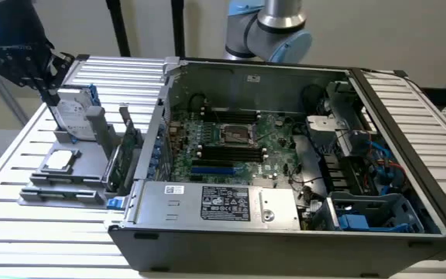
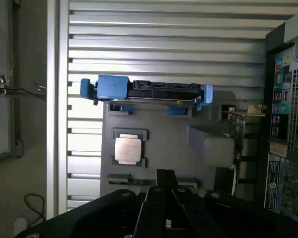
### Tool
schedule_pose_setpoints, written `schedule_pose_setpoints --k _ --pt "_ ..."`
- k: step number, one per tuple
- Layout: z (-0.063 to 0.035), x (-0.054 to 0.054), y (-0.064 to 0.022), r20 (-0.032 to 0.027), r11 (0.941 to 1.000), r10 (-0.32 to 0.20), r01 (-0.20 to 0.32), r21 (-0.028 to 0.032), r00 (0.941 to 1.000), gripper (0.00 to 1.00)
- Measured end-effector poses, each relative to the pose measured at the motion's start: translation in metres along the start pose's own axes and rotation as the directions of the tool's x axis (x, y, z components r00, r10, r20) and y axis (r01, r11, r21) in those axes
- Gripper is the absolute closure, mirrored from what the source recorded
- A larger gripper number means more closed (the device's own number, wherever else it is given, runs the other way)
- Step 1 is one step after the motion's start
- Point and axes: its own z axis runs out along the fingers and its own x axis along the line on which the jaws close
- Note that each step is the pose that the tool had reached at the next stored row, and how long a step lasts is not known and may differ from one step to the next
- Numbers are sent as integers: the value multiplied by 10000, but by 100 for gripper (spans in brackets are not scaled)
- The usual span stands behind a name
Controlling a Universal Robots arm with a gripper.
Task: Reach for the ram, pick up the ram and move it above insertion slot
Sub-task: 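Reach for the ram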
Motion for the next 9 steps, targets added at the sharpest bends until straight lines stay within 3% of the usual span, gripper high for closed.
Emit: schedule_pose_setpoints --k 9 --pt "-3 0 0 0 10000 0 0 0 10000 89"
